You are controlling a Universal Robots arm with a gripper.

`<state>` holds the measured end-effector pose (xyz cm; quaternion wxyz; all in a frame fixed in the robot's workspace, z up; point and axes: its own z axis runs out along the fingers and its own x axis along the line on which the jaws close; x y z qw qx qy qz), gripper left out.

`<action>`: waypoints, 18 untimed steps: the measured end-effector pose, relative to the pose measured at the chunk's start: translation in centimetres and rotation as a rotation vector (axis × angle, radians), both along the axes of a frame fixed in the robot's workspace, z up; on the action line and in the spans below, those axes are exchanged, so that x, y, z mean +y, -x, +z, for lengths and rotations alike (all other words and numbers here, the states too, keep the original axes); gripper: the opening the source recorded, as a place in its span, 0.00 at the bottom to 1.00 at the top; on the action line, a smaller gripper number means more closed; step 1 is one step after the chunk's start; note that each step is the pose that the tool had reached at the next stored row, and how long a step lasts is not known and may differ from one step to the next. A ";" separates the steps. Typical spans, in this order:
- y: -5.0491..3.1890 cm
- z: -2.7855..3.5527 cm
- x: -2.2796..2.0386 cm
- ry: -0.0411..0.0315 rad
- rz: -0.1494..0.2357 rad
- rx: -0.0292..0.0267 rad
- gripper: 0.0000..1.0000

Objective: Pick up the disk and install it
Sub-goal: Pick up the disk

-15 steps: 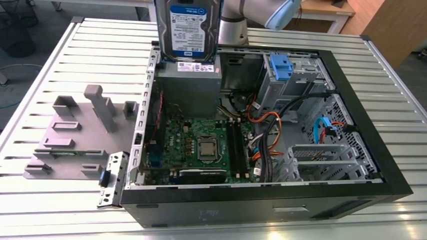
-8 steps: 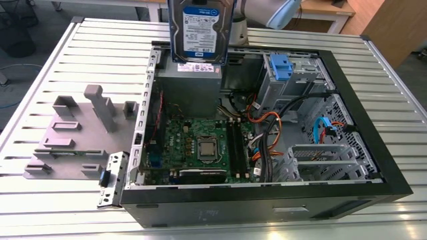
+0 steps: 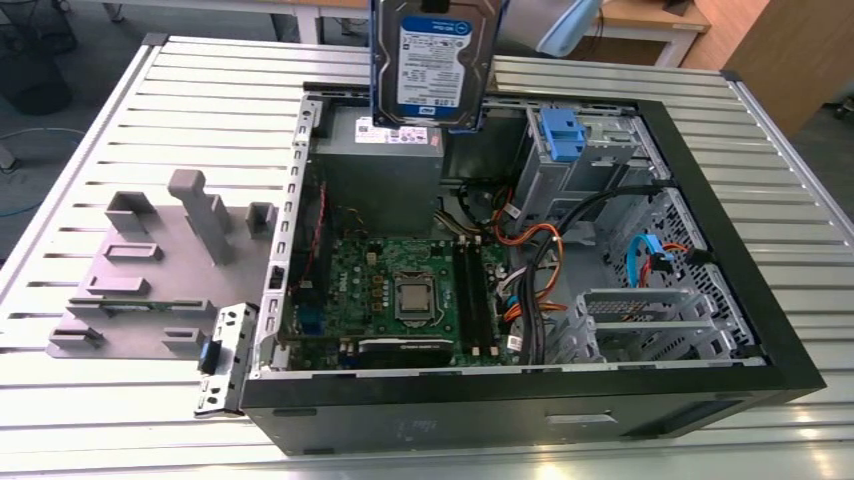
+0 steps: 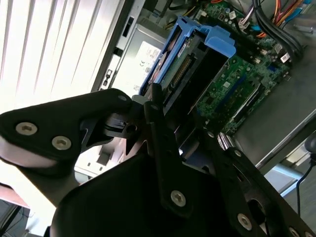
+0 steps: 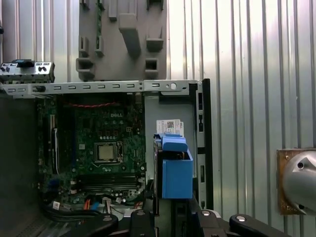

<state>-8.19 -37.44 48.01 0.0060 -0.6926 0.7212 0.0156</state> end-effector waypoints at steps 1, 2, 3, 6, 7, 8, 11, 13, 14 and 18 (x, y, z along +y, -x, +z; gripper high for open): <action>-0.32 -0.01 0.00 0.0000 0.000 0.0000 0.35; -0.63 -0.02 0.00 0.0000 0.000 0.0000 0.35; -0.94 -0.03 0.00 0.0000 0.000 0.0001 0.35; -1.93 -0.07 0.00 0.0000 0.000 0.0000 0.35; -2.25 -0.08 0.00 0.0000 0.000 0.0000 0.35; -2.56 -0.09 0.00 0.0001 0.000 0.0000 0.35; -3.47 -0.13 0.00 -0.0001 0.000 0.0000 0.35; -4.03 -0.15 0.00 0.0000 0.000 0.0000 0.35; -4.30 -0.16 0.00 0.0000 0.000 0.0001 0.35; -5.15 -0.20 0.00 0.0001 0.000 0.0000 0.35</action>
